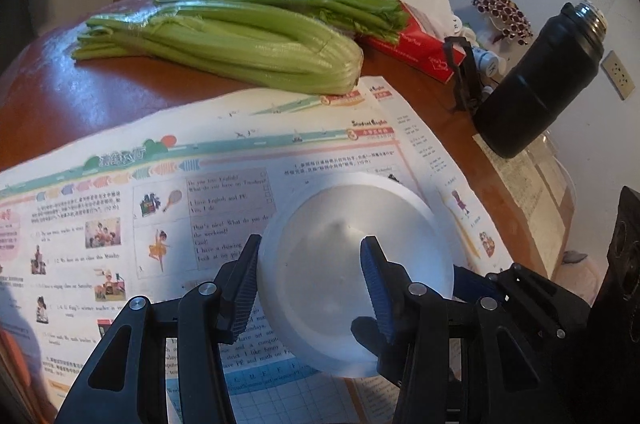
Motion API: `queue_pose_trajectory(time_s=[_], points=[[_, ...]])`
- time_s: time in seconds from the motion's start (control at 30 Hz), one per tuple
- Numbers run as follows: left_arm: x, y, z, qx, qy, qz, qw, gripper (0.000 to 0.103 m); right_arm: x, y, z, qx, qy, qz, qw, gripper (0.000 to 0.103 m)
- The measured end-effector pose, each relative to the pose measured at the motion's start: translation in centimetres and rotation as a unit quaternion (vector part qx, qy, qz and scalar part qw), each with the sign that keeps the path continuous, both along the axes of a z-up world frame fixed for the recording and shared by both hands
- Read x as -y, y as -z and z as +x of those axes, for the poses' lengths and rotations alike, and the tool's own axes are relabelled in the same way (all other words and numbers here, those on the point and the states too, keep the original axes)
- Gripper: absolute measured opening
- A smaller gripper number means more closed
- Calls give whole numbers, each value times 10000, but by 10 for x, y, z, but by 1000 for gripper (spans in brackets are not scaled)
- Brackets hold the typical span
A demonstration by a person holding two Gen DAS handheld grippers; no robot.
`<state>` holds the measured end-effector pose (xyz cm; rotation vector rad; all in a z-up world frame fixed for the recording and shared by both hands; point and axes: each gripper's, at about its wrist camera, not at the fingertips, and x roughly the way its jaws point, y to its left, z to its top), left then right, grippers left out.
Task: Organize plates and bowls
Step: 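Lift the second paper bowl with the left gripper over the stack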
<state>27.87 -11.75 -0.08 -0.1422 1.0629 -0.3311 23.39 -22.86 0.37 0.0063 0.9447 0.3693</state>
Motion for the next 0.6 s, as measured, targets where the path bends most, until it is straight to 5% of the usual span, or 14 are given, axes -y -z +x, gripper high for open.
queue_pose_trajectory(time_s=[0.6], points=[[-23,-55,-60,755,-164,-61,9970,51,-15,-46,-46,561,-217,195,9980,58]])
